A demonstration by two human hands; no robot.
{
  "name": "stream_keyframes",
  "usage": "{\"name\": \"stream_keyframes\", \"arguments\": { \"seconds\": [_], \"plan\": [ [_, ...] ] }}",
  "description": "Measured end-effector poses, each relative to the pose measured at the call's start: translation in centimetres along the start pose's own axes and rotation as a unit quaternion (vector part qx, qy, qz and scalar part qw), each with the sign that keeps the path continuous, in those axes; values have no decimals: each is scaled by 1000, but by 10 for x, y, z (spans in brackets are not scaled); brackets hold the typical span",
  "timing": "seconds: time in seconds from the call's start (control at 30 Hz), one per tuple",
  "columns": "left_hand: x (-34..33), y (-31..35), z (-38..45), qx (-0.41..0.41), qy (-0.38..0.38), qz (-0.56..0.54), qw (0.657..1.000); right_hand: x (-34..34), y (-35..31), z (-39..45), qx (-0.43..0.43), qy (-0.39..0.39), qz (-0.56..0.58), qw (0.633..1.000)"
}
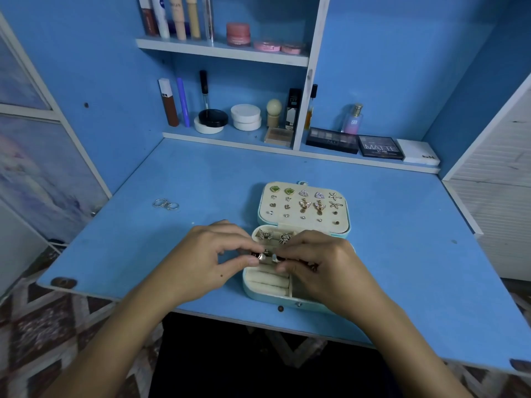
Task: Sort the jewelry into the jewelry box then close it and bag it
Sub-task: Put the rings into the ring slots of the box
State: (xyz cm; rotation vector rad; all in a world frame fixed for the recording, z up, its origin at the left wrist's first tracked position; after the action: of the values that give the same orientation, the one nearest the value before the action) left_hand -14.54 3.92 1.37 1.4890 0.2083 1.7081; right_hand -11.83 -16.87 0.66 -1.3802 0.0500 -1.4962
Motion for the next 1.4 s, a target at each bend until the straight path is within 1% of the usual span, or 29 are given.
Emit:
{"name": "stream_keyframes", "arguments": {
  "seconds": [0.2,0.43,0.57,0.8,0.97,1.17,1.3,1.4],
  "plan": [
    [0,5,-1,-1,-9,15,1000,-1,0,-1,17,-14,-4,1000],
    [-1,9,-2,0,-43,30,999,-2,-2,0,23,-27,-9,999],
    [-2,9,0,2,-49,46,998,-2,-4,1,30,-35,-9,999],
    [-6,9,3,17,-53,43,998,1,-6,3,-17,-39,2,999],
    [-6,11,5,29,-53,46,997,2,-12,7,-24,-52,-21,998],
    [-3,14,7,30,-54,55,997,2,-15,7,-43,-41,-63,996],
    [-4,14,7,17,-64,60,996,0,-16,8,-29,-48,-81,995],
    [-6,16,9,26,-59,68,996,-2,-19,8,-25,-38,-113,993]
  ]
}}
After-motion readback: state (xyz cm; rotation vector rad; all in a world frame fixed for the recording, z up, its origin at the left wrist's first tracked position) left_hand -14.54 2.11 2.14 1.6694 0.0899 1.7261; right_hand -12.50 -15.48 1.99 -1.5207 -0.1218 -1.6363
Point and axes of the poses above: each hand's wrist, its own z-axis towards the middle knuckle, its own x-axis out of the back of the hand, y = z × x, the point moved 3 cm from there along z, towards the middle knuckle, and after that the axes turned 8 degrees about -y, right-handed, at the moved point
